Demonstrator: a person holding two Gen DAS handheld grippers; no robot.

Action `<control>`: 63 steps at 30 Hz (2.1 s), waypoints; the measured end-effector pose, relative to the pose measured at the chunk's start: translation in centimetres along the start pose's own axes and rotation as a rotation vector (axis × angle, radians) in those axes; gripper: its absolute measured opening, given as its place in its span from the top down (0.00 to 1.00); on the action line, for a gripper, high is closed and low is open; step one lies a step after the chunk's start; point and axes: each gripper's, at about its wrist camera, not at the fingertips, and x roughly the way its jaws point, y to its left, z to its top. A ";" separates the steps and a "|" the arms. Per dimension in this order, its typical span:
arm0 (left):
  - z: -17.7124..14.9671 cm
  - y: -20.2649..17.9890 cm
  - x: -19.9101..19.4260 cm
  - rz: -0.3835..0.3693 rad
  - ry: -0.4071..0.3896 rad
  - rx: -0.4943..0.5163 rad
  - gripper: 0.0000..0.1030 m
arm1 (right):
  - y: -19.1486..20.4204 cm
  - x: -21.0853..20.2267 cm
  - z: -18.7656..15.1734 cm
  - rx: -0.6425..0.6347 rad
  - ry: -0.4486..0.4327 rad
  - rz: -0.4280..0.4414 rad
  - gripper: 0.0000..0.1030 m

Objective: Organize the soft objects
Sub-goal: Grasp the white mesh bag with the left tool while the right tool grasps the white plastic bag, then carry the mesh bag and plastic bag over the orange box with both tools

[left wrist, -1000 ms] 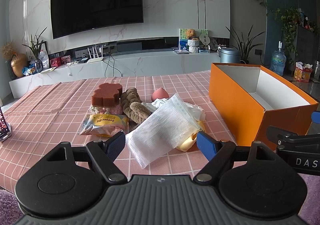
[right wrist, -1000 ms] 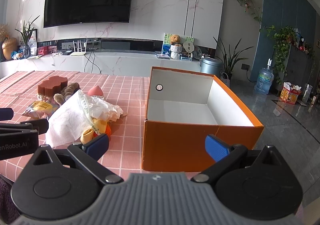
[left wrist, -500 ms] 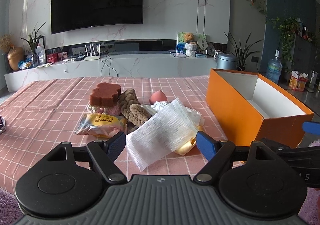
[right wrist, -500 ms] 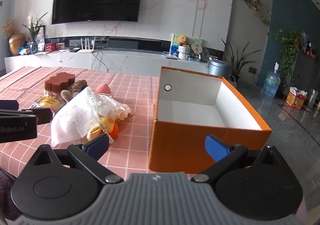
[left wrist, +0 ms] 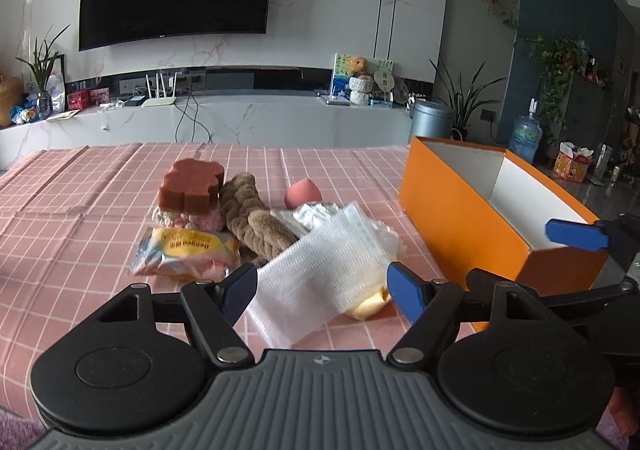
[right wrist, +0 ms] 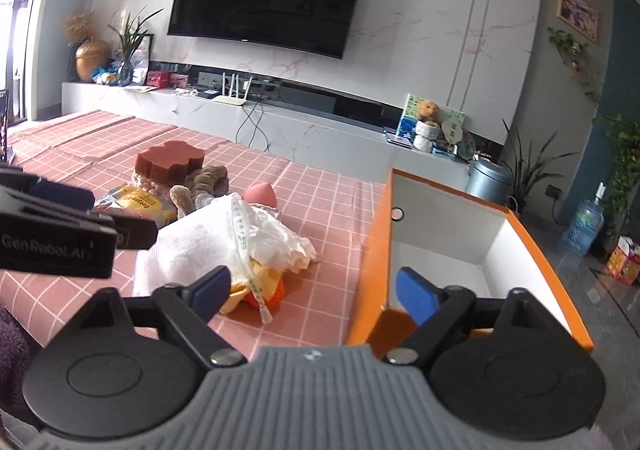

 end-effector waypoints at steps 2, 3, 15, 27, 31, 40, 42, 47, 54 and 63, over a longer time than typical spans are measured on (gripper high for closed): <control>0.5 0.6 0.2 -0.013 -0.016 0.000 0.15 | 0.3 1.0 0.6 -0.030 -0.001 0.011 0.30; 0.8 0.9 0.4 -0.022 -0.021 0.002 0.15 | 0.4 1.5 0.9 -0.043 0.001 0.021 0.33; 1.4 2.7 4.7 -0.070 -0.014 0.163 0.13 | 1.7 8.2 3.1 -0.112 0.107 0.092 0.76; -0.4 2.4 9.8 -0.140 0.047 0.466 0.12 | 2.4 12.3 3.0 -0.100 0.178 0.148 0.76; -1.1 1.8 11.3 -0.173 0.087 0.514 0.15 | 2.6 13.0 3.0 -0.092 0.183 0.164 0.76; -1.2 1.5 12.1 -0.153 0.133 0.515 0.74 | 1.6 13.1 3.2 -0.042 0.181 0.166 0.62; -0.8 1.9 11.3 -0.161 0.134 0.478 0.93 | 1.3 13.1 3.4 -0.018 0.178 0.170 0.60; 0.8 4.3 9.5 -0.185 0.158 0.275 0.98 | 1.0 13.3 3.9 0.025 0.160 0.190 0.44; 3.3 8.5 8.3 -0.124 0.158 -0.033 0.98 | 1.5 15.3 5.1 0.157 0.171 0.198 0.20; 3.9 8.9 8.7 -0.072 0.155 -0.145 0.98 | 1.2 19.0 3.9 0.352 0.288 0.226 0.45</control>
